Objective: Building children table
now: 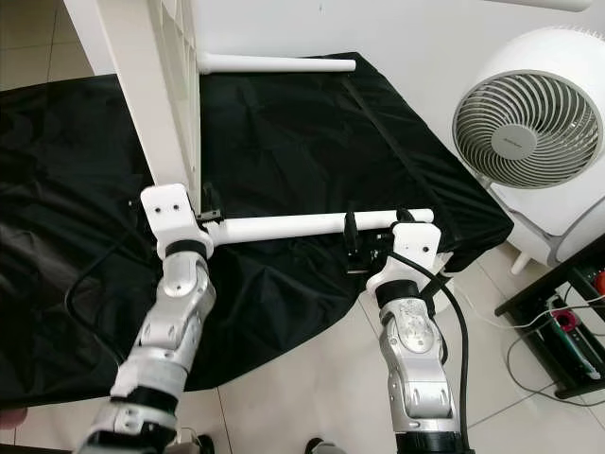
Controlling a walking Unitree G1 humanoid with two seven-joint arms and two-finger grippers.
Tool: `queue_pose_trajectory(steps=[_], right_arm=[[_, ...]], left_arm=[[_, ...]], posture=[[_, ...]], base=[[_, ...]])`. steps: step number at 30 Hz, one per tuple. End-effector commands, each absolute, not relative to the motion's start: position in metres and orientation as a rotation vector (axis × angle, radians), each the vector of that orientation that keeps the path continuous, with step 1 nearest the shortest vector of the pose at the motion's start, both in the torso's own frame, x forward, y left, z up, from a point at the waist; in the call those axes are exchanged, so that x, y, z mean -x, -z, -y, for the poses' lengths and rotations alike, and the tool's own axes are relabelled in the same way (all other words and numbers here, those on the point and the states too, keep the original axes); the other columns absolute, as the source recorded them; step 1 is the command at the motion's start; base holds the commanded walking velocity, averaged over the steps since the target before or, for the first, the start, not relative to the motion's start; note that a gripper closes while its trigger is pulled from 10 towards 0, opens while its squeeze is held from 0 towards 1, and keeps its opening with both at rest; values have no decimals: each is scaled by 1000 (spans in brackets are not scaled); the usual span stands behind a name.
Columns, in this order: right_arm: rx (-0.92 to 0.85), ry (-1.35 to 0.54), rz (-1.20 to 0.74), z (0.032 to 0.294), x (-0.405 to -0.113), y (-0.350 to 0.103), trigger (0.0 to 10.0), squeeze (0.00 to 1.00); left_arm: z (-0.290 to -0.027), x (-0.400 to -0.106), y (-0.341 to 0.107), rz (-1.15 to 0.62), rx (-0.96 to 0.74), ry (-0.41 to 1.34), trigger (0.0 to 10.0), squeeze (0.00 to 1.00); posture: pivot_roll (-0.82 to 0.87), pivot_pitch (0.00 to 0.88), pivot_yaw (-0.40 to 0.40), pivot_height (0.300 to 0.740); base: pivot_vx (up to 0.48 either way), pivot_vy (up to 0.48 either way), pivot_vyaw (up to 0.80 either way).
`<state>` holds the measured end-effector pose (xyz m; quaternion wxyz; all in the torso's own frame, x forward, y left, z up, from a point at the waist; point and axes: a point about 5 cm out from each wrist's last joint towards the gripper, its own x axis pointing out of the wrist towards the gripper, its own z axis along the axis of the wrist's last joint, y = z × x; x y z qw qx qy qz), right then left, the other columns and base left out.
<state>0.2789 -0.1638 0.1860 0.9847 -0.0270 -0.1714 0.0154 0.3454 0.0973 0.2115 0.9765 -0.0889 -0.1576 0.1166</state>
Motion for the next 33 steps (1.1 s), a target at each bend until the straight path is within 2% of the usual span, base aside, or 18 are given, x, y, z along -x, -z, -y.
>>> queue_pose_trajectory(steps=[1,15,16,17,18,19,20,21,33], right_arm=[[55,-17,348,167,-277,-188,10000,0],[51,-16,349,166,-276,-187,10000,0],[51,-16,350,166,-276,-187,10000,0],[51,-16,350,166,-276,-187,10000,0],[50,-15,350,166,-276,-187,10000,0],[50,-15,350,166,-276,-187,10000,0],[50,-15,350,166,-276,-187,10000,0],[49,-15,350,166,-276,-188,10000,0],[46,-12,349,166,-279,-188,10000,0]], left_arm=[[-74,-347,-232,362,270,-253,10000,0],[-73,-359,-244,423,236,-208,10000,0],[-73,-359,-242,424,223,-197,7686,0],[-73,-359,-242,424,223,-197,7686,0],[-72,-359,-241,430,215,-178,4941,0],[-72,-359,-240,427,205,-178,3686,0],[-72,-359,-240,427,205,-178,3686,0],[-73,-359,-239,426,191,-172,0,0],[-74,-362,-237,415,112,-159,0,0]], posture=[[-119,171,-21,740],[-121,160,-16,740],[-119,162,-17,740],[-119,162,-17,740],[-119,162,-17,740],[-116,165,-19,740],[-116,165,-19,740],[-112,168,-20,740],[-96,176,-22,740]], base=[[0,0,0],[0,0,0],[0,0,0],[0,0,0],[0,0,0],[0,0,0],[0,0,0],[0,0,0],[0,0,0]])
